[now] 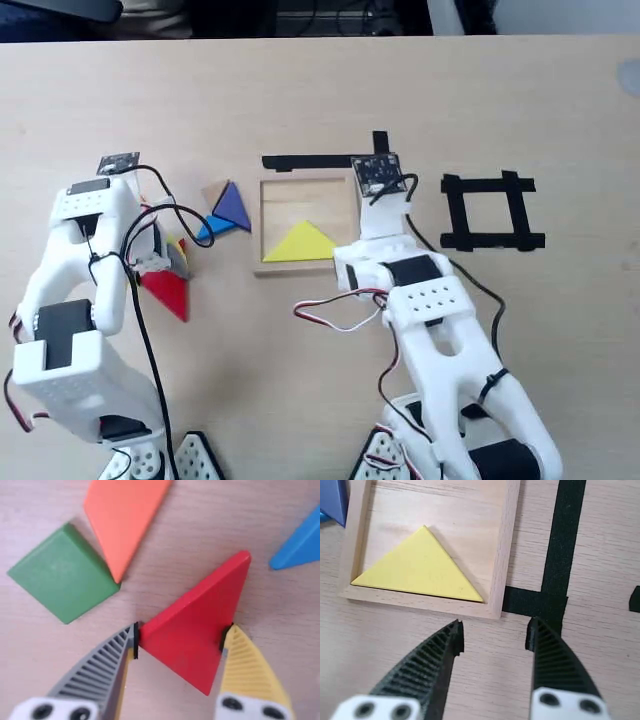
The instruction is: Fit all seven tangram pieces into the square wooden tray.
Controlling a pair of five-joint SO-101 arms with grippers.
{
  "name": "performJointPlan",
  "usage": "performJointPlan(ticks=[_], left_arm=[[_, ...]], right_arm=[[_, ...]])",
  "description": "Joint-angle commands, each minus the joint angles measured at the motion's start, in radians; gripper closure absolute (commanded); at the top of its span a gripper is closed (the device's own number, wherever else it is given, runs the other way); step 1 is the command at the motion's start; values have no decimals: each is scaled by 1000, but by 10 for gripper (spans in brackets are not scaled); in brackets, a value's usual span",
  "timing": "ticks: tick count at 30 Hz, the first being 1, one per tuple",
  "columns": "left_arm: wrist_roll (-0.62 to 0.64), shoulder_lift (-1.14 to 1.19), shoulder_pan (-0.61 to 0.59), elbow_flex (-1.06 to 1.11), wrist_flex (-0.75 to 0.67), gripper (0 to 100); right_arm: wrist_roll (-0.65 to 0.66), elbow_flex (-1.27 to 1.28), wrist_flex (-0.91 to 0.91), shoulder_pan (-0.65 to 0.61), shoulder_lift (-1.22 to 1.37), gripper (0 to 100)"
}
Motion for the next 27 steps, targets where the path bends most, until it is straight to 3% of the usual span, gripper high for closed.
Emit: performJointPlan(ticks=[1,17,24,27], left_arm=[[-8,-3,48,-28,5,952],[2,-60,113,-56,6,971],[-9,-193,85,-97,112,965],[2,-236,58,-140,176,862]], right_arm=[[11,-2,-15,8,-27,783],[11,-2,-15,8,-27,783],[11,-2,-17,8,-27,783],[11,-2,-17,8,-27,783]])
